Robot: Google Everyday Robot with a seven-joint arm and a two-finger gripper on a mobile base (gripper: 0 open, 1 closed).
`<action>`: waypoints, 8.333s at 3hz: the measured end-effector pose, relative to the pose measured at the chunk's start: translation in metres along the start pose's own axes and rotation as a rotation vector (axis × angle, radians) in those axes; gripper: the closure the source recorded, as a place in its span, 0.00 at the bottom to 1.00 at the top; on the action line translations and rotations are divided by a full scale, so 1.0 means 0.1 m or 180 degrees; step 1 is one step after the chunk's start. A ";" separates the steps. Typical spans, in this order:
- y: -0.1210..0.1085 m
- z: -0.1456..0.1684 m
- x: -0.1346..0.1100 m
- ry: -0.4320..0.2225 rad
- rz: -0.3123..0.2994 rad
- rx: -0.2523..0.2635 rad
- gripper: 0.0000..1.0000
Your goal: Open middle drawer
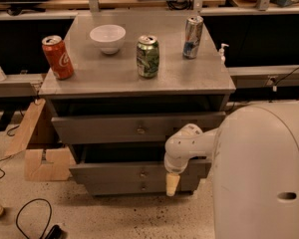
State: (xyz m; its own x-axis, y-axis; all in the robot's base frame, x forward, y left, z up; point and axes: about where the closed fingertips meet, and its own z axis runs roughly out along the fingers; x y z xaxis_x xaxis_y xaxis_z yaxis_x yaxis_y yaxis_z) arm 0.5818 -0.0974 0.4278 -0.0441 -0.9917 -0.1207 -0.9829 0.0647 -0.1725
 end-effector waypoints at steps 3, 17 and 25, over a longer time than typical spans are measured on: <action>0.11 0.29 -0.01 -0.0060 0.0082 -0.0069 0.26; 0.07 0.25 0.02 0.0065 0.0052 -0.0197 0.13; 0.50 -0.13 -0.01 0.0296 -0.0017 -0.0181 1.00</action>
Offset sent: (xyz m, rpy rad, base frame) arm -0.0021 0.0008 -0.0343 0.0455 0.0252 -0.0469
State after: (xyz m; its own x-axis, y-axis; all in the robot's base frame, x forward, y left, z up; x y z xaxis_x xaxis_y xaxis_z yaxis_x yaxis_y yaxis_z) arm 0.5305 -0.0950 0.4320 -0.0525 -0.9982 -0.0282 -0.9916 0.0555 -0.1169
